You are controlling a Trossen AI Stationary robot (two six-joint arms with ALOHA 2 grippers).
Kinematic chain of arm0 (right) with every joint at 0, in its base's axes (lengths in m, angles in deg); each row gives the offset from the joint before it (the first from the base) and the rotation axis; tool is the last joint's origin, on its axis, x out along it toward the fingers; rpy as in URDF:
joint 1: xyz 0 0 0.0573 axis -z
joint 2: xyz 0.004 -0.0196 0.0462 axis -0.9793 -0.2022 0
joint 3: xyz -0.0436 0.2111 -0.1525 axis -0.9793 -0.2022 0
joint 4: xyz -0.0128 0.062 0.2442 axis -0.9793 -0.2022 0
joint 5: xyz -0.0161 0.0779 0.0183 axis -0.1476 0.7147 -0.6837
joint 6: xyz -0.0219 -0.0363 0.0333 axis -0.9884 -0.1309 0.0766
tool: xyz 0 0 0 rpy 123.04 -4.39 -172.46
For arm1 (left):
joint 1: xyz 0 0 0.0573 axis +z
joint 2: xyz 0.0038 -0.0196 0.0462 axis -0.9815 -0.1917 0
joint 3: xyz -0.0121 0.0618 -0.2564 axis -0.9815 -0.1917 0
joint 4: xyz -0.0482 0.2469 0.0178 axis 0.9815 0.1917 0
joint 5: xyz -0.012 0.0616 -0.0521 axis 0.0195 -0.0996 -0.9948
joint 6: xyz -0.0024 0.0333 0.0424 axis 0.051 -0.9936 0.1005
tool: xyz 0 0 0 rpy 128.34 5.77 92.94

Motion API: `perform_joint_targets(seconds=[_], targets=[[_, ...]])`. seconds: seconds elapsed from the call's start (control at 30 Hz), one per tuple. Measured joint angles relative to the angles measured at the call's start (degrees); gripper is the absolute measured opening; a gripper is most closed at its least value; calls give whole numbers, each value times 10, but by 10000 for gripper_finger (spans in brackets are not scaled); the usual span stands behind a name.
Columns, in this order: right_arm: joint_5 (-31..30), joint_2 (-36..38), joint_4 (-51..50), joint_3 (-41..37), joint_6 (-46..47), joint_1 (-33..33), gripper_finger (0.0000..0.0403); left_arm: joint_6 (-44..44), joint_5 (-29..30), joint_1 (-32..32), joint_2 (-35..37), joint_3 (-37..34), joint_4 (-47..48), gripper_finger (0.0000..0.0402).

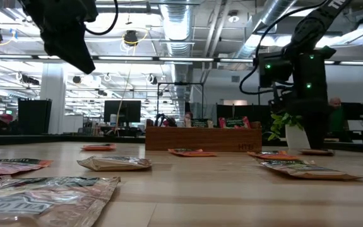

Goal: Pick & Place Tea
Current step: Put the brown tea bag into the middle slot of the wooden organizer

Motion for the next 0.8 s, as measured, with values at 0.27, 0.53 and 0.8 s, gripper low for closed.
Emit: perform_joint_targets(seconds=[0.27, 0.53, 0.8], targets=[[-31, -1, -95, 48, -12, -11, 1, -2, 0, 0, 0, 0, -4, 151], [-88, 1, -195, 161, -20, -63, 0, -4, 0, 0, 0, 0, -4, 151], [-147, 2, -278, 320, -32, -137, 0, -4, 0, 0, 0, 0, -4, 151]])
